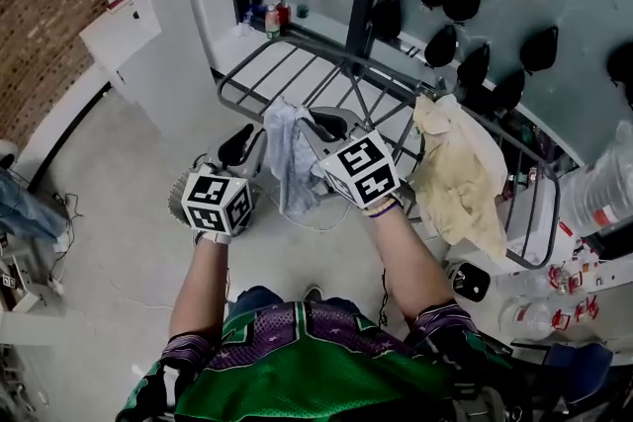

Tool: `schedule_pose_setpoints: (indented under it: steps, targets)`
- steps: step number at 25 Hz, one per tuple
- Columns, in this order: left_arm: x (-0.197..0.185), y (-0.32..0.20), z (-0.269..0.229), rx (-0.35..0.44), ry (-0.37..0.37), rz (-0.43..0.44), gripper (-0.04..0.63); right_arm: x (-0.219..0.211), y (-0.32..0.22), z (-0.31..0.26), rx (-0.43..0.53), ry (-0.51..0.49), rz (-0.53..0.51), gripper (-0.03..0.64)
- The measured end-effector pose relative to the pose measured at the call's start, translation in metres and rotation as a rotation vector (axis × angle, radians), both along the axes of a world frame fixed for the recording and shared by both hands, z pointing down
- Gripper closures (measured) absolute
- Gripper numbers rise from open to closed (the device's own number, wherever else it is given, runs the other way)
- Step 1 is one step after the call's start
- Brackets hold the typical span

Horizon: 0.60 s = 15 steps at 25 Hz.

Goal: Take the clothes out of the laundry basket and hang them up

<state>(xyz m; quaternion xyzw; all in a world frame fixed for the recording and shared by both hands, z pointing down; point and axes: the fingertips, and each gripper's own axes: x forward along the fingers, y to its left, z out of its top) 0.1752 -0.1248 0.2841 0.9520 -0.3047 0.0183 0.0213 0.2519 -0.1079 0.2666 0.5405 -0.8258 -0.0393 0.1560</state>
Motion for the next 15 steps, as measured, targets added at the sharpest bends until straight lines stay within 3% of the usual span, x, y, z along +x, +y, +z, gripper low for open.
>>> schedule_pose_setpoints:
  steps: [6,15]
  targets:
    - [0.032,-0.017,-0.002,-0.004,-0.003,0.044,0.488,0.037,-0.01,-0.016,0.034,-0.032,0.048,0.577]
    - [0.088,-0.086,0.003,-0.027,0.06,0.164,0.488,0.098,-0.058,-0.025,0.041,-0.016,0.2,0.577]
